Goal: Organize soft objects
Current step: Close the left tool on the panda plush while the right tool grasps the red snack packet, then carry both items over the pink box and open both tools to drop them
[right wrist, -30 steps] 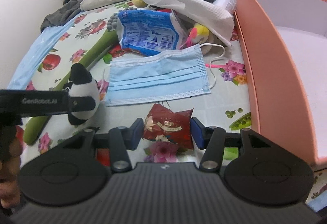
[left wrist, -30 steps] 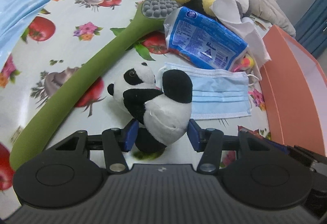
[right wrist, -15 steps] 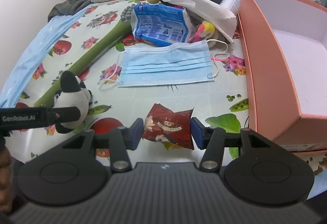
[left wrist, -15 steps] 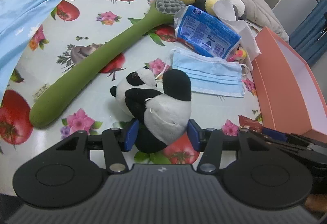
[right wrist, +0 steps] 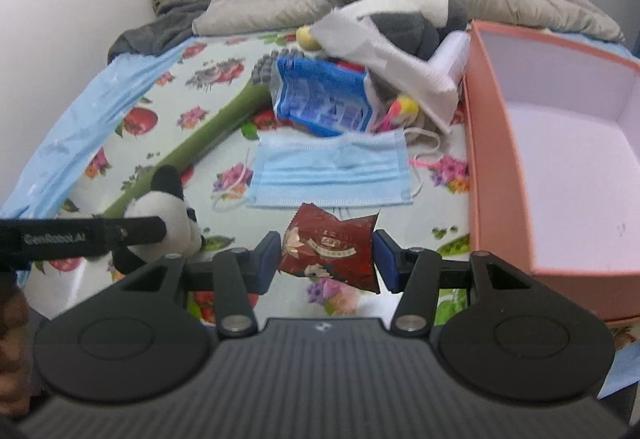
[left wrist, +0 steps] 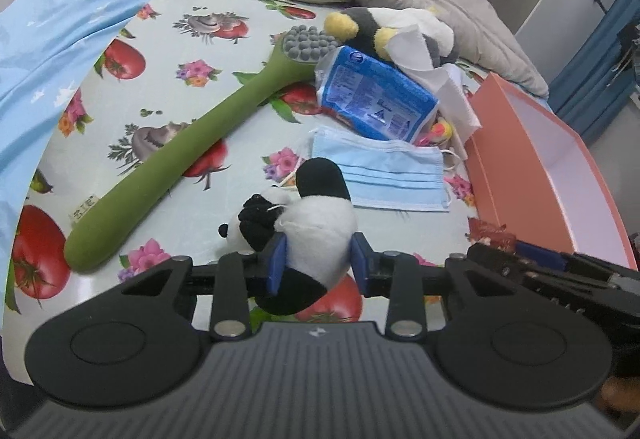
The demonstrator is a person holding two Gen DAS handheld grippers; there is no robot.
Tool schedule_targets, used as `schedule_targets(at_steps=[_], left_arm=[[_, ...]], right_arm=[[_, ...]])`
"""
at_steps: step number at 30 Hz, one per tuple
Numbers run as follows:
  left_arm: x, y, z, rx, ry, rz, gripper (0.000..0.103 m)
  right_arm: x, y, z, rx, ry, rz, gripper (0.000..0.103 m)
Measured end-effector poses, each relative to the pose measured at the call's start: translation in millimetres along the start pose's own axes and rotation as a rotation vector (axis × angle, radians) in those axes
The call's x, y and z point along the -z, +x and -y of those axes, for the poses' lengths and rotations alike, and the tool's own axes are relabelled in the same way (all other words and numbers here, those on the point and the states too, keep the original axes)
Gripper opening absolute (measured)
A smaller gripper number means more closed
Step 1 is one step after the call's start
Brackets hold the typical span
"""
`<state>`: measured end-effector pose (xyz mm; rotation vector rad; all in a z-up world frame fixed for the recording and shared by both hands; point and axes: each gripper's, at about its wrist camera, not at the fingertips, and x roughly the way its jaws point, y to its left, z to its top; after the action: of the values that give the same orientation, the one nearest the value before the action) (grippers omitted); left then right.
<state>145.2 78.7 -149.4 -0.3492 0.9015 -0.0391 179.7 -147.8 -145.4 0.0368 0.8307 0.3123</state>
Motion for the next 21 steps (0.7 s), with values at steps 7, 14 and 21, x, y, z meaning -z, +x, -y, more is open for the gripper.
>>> schedule_targets(at_steps=[7,14,21], left_arm=[[-4,-8,12,0.008,0.020,0.024,0.037],[-26,-33,33,0.055,0.049,0.079,0.037],[-60,-56,76,0.117,0.115,0.140,0.037]], right_arm=[[-6,-16,8,0.008,0.013,0.034,0.054],[-28,-42,15,0.007,0.003,0.103,0.054],[-60,-72,27,0.026,-0.015,0.197,0.054]])
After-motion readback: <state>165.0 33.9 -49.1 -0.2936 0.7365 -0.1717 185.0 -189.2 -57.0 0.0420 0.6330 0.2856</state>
